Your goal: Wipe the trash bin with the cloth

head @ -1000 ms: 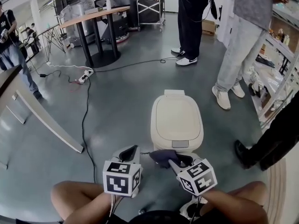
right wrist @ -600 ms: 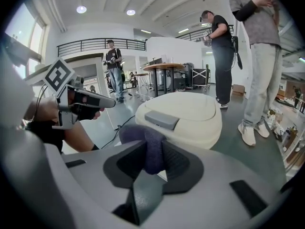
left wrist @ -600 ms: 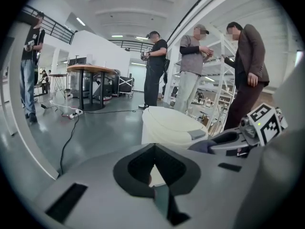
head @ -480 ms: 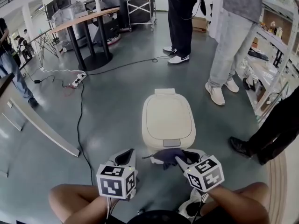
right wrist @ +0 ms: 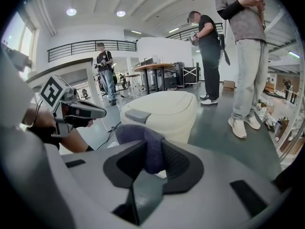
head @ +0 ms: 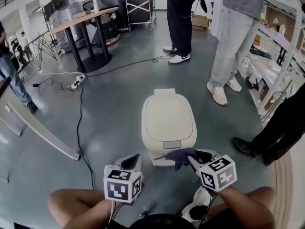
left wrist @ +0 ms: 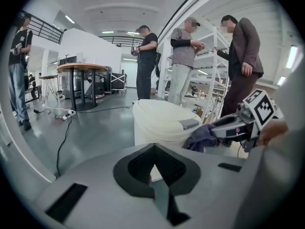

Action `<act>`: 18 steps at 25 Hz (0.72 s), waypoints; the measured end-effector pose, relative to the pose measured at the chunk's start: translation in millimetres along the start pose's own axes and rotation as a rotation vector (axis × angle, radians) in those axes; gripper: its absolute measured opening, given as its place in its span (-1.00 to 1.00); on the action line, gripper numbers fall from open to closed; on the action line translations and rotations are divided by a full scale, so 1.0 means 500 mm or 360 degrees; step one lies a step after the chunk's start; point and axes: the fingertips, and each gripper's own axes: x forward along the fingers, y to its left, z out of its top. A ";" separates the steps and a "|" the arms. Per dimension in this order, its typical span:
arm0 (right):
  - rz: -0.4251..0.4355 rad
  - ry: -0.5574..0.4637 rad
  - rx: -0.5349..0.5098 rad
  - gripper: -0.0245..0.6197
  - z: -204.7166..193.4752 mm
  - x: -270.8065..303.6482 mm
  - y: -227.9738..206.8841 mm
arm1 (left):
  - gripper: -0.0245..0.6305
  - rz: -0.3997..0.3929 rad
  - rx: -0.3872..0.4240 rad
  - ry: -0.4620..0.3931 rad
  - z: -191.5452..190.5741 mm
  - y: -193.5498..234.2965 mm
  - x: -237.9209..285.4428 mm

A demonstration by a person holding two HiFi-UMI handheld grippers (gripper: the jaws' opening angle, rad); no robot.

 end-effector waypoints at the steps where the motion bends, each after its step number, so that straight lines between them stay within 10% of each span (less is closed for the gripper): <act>1: -0.0010 -0.0003 0.0007 -0.63 -0.001 -0.002 -0.006 | -0.93 -0.0005 0.0008 0.0004 -0.002 -0.003 0.002; 18: -0.0190 0.0011 0.0016 -0.63 -0.031 -0.026 -0.103 | -0.93 -0.0001 0.0066 0.0078 -0.032 -0.010 0.025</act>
